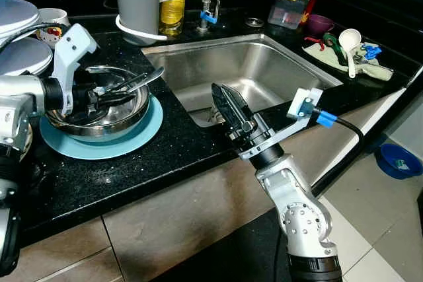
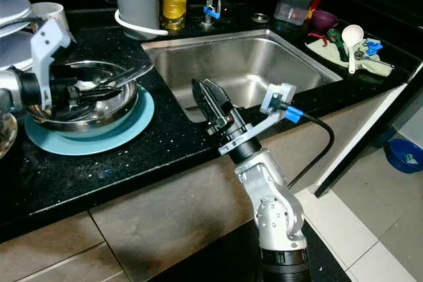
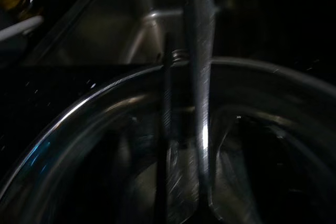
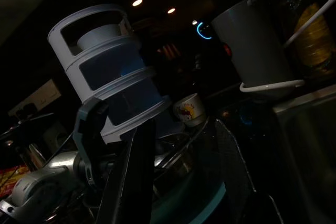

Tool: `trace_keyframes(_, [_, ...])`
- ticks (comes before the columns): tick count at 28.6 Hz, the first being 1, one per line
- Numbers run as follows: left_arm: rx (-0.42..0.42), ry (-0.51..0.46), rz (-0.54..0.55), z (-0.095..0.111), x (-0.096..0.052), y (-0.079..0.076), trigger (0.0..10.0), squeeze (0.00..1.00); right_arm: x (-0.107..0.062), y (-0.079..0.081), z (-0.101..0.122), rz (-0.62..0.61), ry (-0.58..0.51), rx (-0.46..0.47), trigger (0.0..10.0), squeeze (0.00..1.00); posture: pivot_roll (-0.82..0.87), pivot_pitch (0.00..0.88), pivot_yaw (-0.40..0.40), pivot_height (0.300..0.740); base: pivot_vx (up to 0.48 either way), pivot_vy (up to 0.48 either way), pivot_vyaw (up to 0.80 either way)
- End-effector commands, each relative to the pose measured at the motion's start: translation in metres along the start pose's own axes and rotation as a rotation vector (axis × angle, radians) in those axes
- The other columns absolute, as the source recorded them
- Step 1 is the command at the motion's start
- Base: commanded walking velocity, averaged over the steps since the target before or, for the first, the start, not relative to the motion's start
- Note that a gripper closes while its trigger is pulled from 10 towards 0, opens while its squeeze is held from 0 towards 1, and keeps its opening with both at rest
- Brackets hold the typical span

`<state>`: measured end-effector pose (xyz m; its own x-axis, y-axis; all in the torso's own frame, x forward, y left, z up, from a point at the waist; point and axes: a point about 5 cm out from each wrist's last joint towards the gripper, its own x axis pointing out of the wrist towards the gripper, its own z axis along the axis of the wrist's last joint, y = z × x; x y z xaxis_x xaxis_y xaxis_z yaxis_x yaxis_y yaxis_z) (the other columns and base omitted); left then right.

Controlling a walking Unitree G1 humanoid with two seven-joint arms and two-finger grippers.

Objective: Kitchen organization

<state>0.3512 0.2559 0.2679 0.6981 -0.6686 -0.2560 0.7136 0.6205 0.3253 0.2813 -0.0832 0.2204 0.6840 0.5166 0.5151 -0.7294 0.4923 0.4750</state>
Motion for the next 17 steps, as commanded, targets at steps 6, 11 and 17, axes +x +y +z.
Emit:
trace_keyframes(6, [0.023,-0.013,-0.015,0.007,-0.001,0.0,10.0,0.69,-0.004,-0.002,0.003,-0.018,-0.006,-0.009,10.0,0.0,0.12,0.023,-0.106,0.74,0.0,0.0,0.0])
trace_keyframes(11, [0.033,-0.005,-0.001,0.006,-0.001,0.001,10.0,0.09,-0.004,-0.002,0.003,-0.018,-0.007,-0.009,10.0,0.0,0.12,0.023,-0.105,0.74,0.0,0.0,0.0])
trace_keyframes(17, [0.045,-0.144,0.128,0.029,-0.004,0.016,10.0,0.0,-0.004,-0.002,0.003,-0.017,-0.006,-0.008,10.0,0.0,0.11,0.026,-0.105,0.74,0.0,0.0,0.0])
